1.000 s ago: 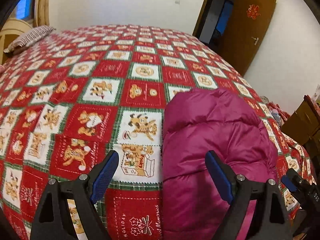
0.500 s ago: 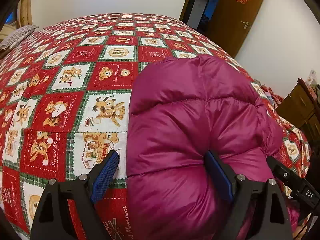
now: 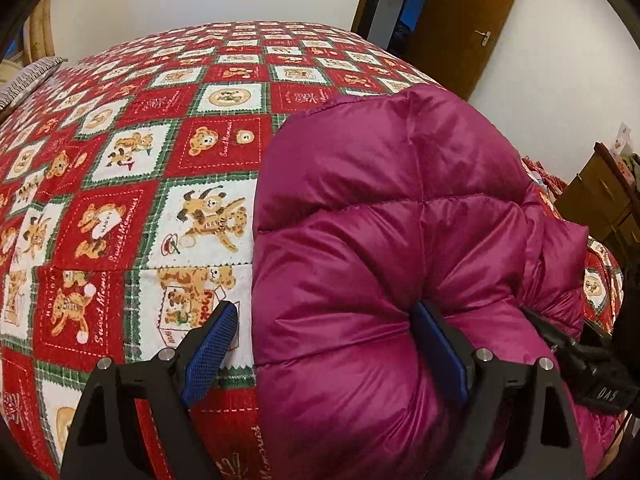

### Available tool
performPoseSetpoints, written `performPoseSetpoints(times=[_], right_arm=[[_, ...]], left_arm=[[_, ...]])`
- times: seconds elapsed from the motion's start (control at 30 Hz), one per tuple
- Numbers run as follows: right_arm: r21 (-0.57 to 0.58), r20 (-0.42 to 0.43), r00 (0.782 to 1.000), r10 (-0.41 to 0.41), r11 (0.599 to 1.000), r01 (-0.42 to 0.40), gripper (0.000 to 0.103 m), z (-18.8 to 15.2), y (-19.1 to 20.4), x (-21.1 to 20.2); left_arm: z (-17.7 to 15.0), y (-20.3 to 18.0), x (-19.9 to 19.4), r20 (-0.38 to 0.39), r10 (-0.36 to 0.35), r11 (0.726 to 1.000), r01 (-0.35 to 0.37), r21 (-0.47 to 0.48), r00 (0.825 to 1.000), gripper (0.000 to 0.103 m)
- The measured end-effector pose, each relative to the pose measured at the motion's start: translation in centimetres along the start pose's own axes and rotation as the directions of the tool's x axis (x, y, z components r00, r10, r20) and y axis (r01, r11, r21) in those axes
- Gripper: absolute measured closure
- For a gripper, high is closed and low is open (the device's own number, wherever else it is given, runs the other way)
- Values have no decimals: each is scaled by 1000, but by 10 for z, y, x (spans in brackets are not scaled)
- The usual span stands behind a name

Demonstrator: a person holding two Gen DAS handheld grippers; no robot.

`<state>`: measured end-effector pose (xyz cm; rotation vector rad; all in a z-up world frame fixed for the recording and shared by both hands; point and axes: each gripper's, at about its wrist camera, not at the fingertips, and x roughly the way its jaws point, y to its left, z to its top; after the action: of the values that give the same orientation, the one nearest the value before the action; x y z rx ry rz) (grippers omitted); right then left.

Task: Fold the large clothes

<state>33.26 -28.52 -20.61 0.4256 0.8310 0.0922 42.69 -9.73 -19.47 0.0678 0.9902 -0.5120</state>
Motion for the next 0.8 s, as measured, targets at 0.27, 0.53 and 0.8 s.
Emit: performPoseSetpoints(times=[0.27,0.53,0.8], right_arm=[[-35,-10,1000,22,999,-22,20,-5,5,3],[-32,-12,1000,16,999,-16,21,-2,6,7],[-57,-2,1000,17,998,-17,45,-6,17,3]], left_arm=[[0,2,4,-6,-14,1000,14,-10,1000,13],[-2,0,4,3,-4,1000,4,-6,1000,14],[-5,-15,-3,36,28,997,-30,68,999,30]])
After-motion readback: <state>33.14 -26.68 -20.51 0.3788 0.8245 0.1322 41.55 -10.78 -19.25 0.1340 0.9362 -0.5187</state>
